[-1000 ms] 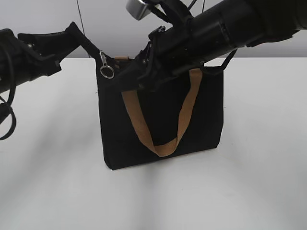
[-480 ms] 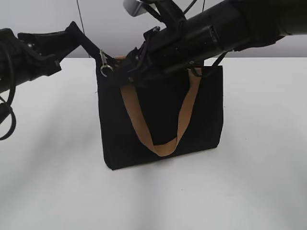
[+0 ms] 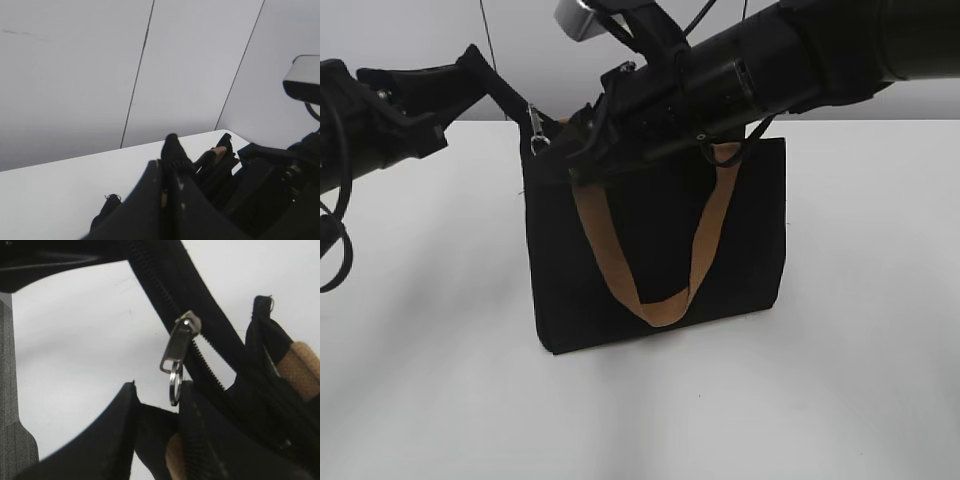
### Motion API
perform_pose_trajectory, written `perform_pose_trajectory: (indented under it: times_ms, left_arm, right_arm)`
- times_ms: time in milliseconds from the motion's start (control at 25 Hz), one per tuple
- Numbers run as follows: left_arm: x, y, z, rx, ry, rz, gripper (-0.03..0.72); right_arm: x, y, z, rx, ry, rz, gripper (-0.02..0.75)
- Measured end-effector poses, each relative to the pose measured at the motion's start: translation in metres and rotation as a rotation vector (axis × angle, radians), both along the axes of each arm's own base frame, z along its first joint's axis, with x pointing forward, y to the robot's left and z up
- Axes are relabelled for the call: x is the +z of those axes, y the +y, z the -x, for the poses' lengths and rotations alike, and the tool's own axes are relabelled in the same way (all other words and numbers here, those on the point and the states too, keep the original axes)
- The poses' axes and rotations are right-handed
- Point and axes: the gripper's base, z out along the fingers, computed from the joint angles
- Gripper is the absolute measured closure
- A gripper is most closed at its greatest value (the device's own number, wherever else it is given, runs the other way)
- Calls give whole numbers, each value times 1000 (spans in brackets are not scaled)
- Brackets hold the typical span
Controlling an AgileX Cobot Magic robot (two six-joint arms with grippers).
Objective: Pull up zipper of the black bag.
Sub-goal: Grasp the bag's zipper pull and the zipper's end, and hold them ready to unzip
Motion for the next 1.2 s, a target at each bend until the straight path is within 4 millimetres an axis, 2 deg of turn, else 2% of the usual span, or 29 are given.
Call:
perform_pose_trajectory:
  times_ms: [200,440,560,800,1200]
  left_arm:
    - [0,0,0,0,0,0,694]
    - [0,0,0,0,0,0,694]
    - [0,0,0,0,1,-1,694]
    - [-4,1,-1,16,34,-29,694]
    - [-33,14,-2,136,284,-236,694]
  right_arm:
    - [-1,-1,-2,-22,-8,4,593]
    - [1,0,-5,-58,2,-22,669]
    - [1,0,-5,-69,15,-32,733]
    - [0,-1,-4,-86,49,-36,738]
    - [12,-11,-1,-90,93,-40,738]
